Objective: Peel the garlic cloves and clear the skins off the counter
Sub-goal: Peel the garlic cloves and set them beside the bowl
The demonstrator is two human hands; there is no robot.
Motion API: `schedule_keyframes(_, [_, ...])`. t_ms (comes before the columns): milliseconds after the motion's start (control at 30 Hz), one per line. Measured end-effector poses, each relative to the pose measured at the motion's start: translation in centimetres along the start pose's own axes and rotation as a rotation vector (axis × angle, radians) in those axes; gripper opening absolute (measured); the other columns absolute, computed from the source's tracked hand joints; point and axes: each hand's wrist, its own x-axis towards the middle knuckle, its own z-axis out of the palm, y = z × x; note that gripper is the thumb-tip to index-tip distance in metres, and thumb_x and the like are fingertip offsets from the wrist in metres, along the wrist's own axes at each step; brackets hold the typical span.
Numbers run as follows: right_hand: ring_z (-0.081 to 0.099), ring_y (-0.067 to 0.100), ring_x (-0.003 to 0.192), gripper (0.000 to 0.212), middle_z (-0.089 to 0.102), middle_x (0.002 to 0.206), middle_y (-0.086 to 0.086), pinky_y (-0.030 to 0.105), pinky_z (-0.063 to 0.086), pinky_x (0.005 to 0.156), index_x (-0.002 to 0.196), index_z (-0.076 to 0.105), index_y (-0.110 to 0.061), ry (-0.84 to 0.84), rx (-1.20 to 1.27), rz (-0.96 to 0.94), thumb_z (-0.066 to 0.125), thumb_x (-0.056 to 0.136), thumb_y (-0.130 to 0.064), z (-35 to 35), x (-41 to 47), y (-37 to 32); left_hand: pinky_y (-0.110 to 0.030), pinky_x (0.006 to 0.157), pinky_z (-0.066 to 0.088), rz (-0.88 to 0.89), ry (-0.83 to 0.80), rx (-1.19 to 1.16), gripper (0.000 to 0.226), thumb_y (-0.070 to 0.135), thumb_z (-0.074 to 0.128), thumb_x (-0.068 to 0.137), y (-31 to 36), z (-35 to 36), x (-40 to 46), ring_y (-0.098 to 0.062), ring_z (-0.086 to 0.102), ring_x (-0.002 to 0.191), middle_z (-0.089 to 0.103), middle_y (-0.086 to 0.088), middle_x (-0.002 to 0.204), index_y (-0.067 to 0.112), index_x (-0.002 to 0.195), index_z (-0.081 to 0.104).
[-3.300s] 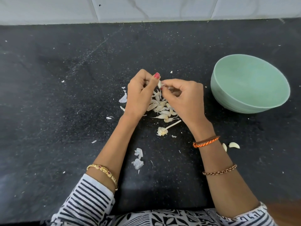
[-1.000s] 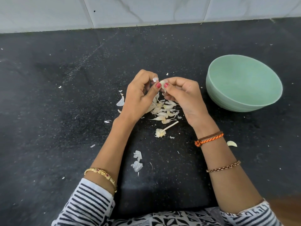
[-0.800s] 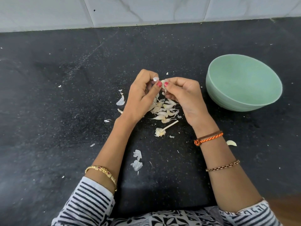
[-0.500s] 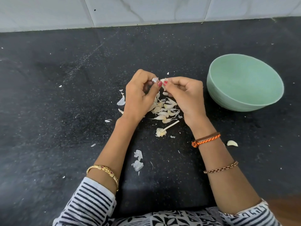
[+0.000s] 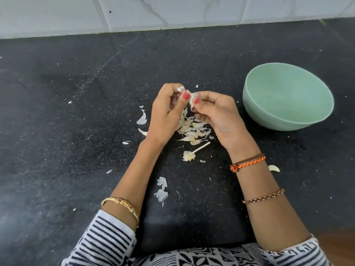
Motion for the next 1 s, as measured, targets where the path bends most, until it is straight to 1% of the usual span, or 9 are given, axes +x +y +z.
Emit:
schedule_keyframes(100, [0.062, -0.001, 0.065, 0.007, 0.066, 0.072, -0.003, 0.014, 0.05, 0.061, 0.088, 0.066, -0.014, -0.013, -0.08, -0.026, 0.064, 0.085, -0.007, -0.1, -0.1, -0.1, -0.011, 0.061, 0.034, 0.021, -0.012, 0.052, 0.007, 0.033, 0.047, 0.089, -0.1, -0.2, 0.1, 0.001, 0.04, 0.063, 0.046, 0.01, 0.078, 0.028, 0.085, 0.049])
schedule_keyframes(233, [0.064, 0.002, 0.061, 0.006, 0.068, 0.07, -0.001, 0.014, 0.052, 0.057, 0.085, 0.066, -0.01, -0.004, -0.131, -0.042, 0.065, 0.084, -0.005, -0.2, -0.2, 0.0, -0.01, 0.064, 0.034, 0.073, -0.084, 0.182, 0.007, 0.016, 0.048, 0.091, -0.1, -0.6, 0.0, 0.004, 0.042, 0.067, 0.042, 0.011, 0.079, 0.014, 0.085, 0.048])
schedule_keyframes(367, [0.064, 0.004, 0.056, 0.008, 0.068, 0.061, -0.004, 0.015, 0.053, 0.056, 0.079, 0.068, -0.011, 0.006, -0.124, -0.067, 0.068, 0.08, -0.002, -0.5, -0.2, 0.0, -0.01, 0.063, 0.033, 0.055, -0.162, 0.217, 0.011, 0.017, 0.044, 0.092, -0.1, -0.8, 0.1, 0.004, 0.04, 0.066, 0.039, 0.012, 0.074, 0.013, 0.081, 0.047])
schedule_keyframes(633, [0.062, 0.004, 0.054, 0.014, 0.066, 0.06, -0.002, 0.015, 0.052, 0.056, 0.077, 0.068, -0.008, 0.184, 0.099, 0.028, 0.063, 0.082, 0.004, 0.6, -0.2, 0.0, -0.017, 0.063, 0.033, 0.157, 0.019, 0.31, 0.019, 0.013, 0.043, 0.092, 0.3, 0.9, -0.4, -0.008, 0.04, 0.069, 0.044, 0.007, 0.076, 0.0, 0.085, 0.057])
schedule_keyframes(733, [0.062, 0.003, 0.054, 0.018, 0.066, 0.056, -0.004, 0.014, 0.051, 0.055, 0.074, 0.065, -0.009, 0.28, 0.315, 0.079, 0.061, 0.084, 0.005, 0.5, -0.1, -0.3, -0.015, 0.064, 0.031, 0.321, 0.077, 0.346, 0.021, 0.028, 0.038, 0.097, 1.1, 1.3, -1.1, -0.004, 0.035, 0.072, 0.043, 0.01, 0.078, 0.014, 0.087, 0.051])
schedule_keyframes(800, [0.061, 0.003, 0.055, 0.016, 0.067, 0.058, -0.003, 0.015, 0.051, 0.056, 0.075, 0.066, -0.009, 0.278, 0.335, 0.052, 0.061, 0.085, 0.002, 0.3, -0.1, -0.3, -0.018, 0.06, 0.032, 0.358, 0.123, 0.352, 0.028, 0.031, 0.034, 0.098, 1.2, 1.2, -1.2, -0.005, 0.032, 0.067, 0.039, 0.01, 0.07, 0.016, 0.077, 0.045])
schedule_keyframes(900, [0.063, 0.004, 0.06, 0.01, 0.068, 0.067, 0.0, 0.016, 0.052, 0.061, 0.084, 0.068, -0.007, 0.224, 0.282, 0.018, 0.061, 0.085, 0.001, 0.6, -0.1, -0.2, -0.026, 0.048, 0.027, 0.285, 0.253, 0.43, 0.035, 0.02, 0.045, 0.09, 0.8, 0.7, -0.8, -0.01, 0.027, 0.053, 0.027, 0.015, 0.055, 0.017, 0.058, 0.033])
schedule_keyframes(967, [0.063, 0.005, 0.064, 0.012, 0.069, 0.071, 0.001, 0.017, 0.052, 0.063, 0.089, 0.069, -0.007, 0.204, 0.245, 0.005, 0.06, 0.085, 0.002, 0.7, -0.1, -0.1, -0.02, 0.049, 0.03, 0.186, 0.301, 0.361, 0.032, 0.021, 0.057, 0.085, 0.4, 0.3, -0.4, -0.009, 0.035, 0.051, 0.041, 0.009, 0.054, 0.014, 0.057, 0.045])
schedule_keyframes(1000, [0.063, 0.005, 0.066, 0.015, 0.069, 0.074, 0.001, 0.017, 0.053, 0.065, 0.09, 0.069, -0.007, 0.198, 0.217, -0.002, 0.06, 0.086, 0.003, 0.7, 0.0, -0.1, -0.016, 0.051, 0.034, 0.145, 0.281, 0.29, 0.019, 0.019, 0.062, 0.083, 0.3, 0.1, -0.4, -0.006, 0.041, 0.054, 0.051, 0.007, 0.063, 0.013, 0.066, 0.058])
